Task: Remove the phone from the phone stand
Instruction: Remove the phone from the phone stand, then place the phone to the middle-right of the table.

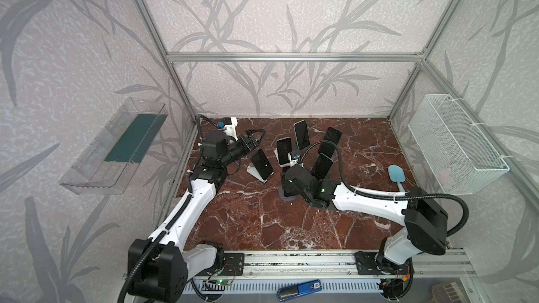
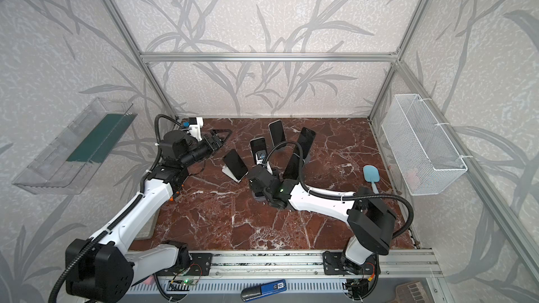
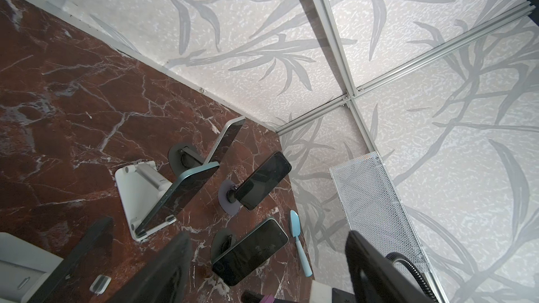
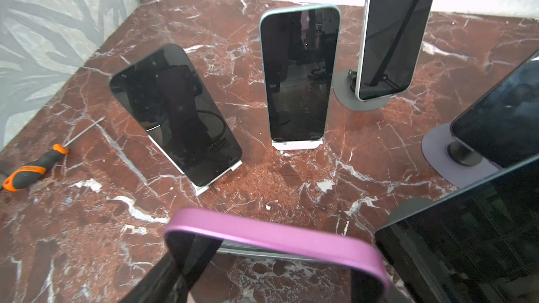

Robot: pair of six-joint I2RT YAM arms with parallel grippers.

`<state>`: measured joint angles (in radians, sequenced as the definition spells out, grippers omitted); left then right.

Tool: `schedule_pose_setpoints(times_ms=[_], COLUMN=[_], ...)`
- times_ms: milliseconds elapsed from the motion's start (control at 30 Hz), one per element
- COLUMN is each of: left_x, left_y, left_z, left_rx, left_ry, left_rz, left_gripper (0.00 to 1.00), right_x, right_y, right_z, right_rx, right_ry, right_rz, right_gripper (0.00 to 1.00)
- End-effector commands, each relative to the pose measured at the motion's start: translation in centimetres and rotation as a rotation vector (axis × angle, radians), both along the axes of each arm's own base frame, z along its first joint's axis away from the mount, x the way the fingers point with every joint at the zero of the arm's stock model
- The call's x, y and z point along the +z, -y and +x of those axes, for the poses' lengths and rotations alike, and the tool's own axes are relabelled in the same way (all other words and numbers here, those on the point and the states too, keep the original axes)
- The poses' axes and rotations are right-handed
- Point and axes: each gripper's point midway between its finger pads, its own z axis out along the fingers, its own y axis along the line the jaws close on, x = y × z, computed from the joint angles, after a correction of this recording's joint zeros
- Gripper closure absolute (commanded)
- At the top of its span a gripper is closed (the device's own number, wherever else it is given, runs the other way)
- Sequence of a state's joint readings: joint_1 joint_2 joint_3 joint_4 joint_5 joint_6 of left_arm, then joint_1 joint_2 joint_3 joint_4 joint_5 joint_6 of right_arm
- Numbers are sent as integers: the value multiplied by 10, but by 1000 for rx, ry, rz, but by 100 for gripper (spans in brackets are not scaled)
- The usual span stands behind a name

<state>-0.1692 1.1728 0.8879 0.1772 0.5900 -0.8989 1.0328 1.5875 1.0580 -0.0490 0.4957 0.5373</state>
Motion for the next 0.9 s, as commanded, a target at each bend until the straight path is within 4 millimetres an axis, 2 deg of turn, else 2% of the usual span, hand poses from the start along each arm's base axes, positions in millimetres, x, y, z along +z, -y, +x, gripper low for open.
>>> schedule_pose_setpoints(times_ms=[0, 267, 433, 533, 667, 867], left_x=[12, 10, 11, 12, 12, 15], left_y=[3, 7, 10, 13, 15, 18], left_z=[-6, -5, -7, -9, -10, -10], left_rx=[-21, -34, -42, -49, -56, -73], left_ry=[43, 40, 42, 47, 51, 69], left_rz=[-22, -30, -34, -35, -34, -40], left_gripper=[17, 17, 17, 17, 17, 17], right_x=[46, 74, 97, 103, 112, 129], right_y=[4, 28, 53, 66, 96, 137], right_z=[3, -4, -10, -13, -2, 11], right_rx=[0, -6, -28, -27, -69, -123], right_ry=[87, 142, 198, 227, 282, 336], right_rz=[62, 22, -18, -67, -136, -138], right_gripper=[31, 32, 32, 33, 33, 33])
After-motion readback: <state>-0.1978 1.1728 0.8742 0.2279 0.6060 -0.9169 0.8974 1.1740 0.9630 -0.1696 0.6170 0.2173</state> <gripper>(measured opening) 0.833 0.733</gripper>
